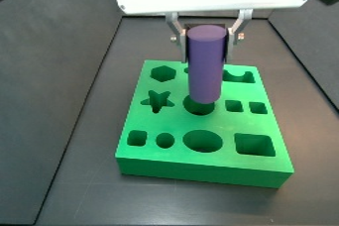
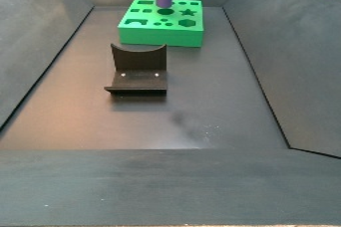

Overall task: Pick up the round object. Move up. Place the round object on the fixture. Regrasp the round object. Move to above the board. Insert the round object.
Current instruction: Insert the round object.

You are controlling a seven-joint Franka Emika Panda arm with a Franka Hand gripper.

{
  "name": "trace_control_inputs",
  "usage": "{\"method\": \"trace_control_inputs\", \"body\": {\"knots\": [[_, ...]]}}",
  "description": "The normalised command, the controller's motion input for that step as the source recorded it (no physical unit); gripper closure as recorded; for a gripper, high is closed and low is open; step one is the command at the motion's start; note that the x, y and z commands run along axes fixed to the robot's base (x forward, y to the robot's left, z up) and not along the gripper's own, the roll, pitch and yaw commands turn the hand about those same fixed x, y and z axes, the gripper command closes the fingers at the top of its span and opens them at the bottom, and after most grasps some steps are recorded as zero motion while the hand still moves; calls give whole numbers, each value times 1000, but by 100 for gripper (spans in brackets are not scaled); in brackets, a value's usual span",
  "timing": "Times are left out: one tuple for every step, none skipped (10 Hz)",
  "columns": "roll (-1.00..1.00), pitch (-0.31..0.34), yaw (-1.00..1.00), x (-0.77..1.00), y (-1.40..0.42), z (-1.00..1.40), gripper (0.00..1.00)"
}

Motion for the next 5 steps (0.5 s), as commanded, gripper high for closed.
{"method": "trace_control_inputs", "body": {"knots": [[31, -59, 0, 0, 0, -260, 100], [41, -64, 0, 0, 0, -286, 100], [47, -74, 0, 0, 0, -309, 100], [60, -81, 0, 0, 0, -340, 100], [76, -93, 0, 0, 0, -377, 100]]}}
